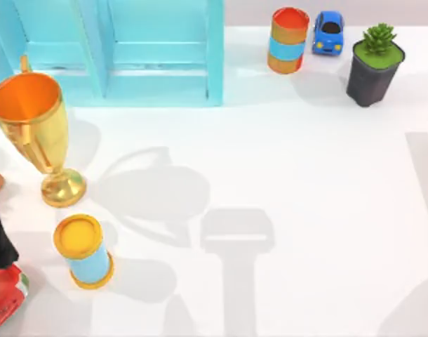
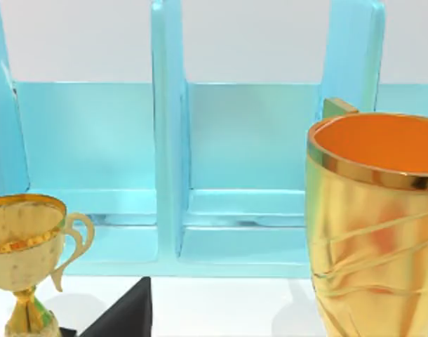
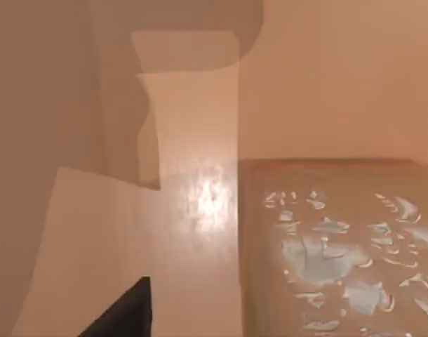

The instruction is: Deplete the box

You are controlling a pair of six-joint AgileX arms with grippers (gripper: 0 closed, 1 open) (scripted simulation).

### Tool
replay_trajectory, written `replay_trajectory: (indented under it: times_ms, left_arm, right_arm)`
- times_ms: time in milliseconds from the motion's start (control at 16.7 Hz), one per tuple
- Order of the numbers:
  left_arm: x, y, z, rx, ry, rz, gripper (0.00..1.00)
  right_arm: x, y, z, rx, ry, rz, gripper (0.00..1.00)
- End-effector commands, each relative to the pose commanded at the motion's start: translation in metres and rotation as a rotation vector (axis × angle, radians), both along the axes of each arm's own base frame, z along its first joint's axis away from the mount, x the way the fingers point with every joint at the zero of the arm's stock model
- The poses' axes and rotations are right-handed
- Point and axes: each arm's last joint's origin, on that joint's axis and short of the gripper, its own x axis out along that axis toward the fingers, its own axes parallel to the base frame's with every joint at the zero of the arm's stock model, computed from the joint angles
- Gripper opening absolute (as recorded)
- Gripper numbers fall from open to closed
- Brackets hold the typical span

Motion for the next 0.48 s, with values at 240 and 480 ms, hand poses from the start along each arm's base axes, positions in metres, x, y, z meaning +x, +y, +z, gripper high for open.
replay_trajectory:
  times_ms: [240, 480]
  left_arm:
    - [0.0, 0.0, 0.0, 0.0, 0.0, 0.0, 1.0]
    - [0.0, 0.0, 0.0, 0.0, 0.0, 0.0, 1.0]
  right_arm:
    - [-0.0016, 0.0006, -0.0085, 0.004, 0.006, 0.0, 1.0]
    - [-0.0016, 0.0006, -0.0085, 0.004, 0.006, 0.0, 0.77]
